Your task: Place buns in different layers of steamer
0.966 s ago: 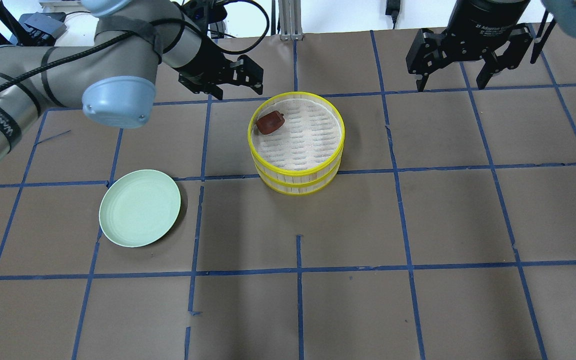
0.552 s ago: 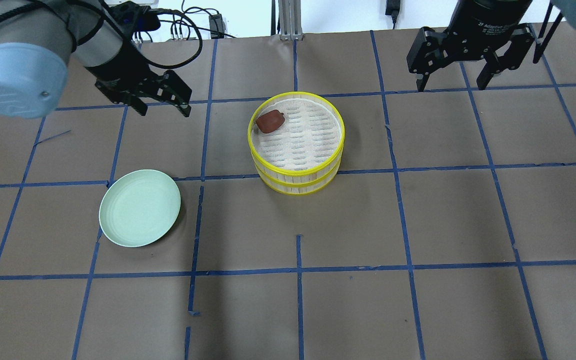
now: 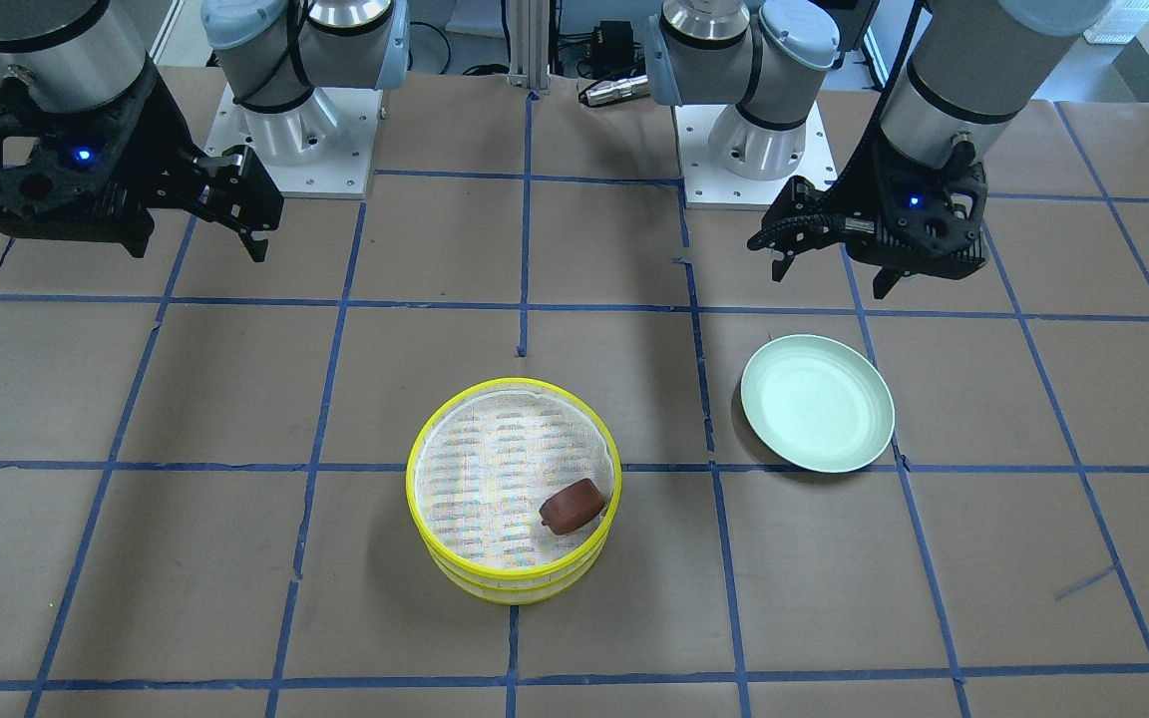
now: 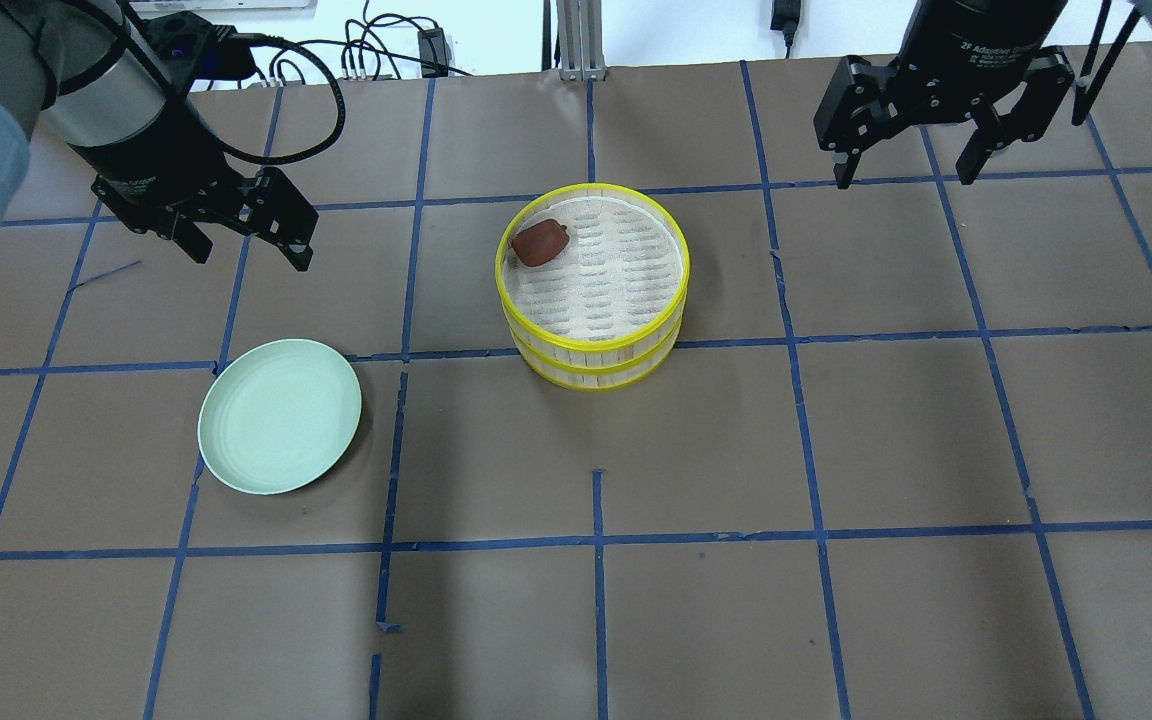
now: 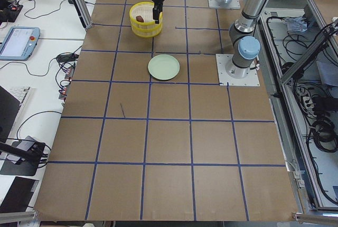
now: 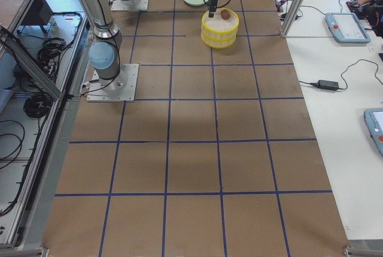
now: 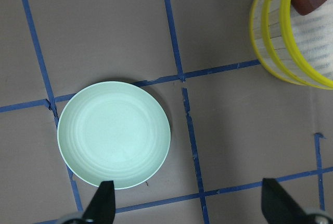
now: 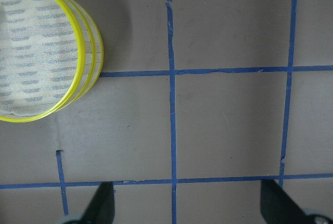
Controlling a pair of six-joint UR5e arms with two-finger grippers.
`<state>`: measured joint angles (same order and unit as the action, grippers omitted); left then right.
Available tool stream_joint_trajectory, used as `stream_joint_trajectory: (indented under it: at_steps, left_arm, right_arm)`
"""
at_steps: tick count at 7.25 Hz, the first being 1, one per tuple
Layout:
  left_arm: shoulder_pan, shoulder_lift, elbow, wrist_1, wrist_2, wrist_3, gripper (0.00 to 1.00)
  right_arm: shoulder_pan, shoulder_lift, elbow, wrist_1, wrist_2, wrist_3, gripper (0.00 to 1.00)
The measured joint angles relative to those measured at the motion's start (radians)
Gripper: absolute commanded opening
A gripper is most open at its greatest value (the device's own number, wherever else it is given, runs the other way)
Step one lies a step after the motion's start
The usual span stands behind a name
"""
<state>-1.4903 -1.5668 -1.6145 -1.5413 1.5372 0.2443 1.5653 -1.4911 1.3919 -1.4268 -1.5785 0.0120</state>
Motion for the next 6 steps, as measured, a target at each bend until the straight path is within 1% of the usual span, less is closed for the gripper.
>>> stream_joint_trajectory:
  at_steps: [6]
  left_arm:
    - [0.003,0.012,-0.022,-0.006,0.009,0.01,1.0]
  right_arm:
    - [0.0,0.0,0.011,0.0,-0.001,-0.001,1.0]
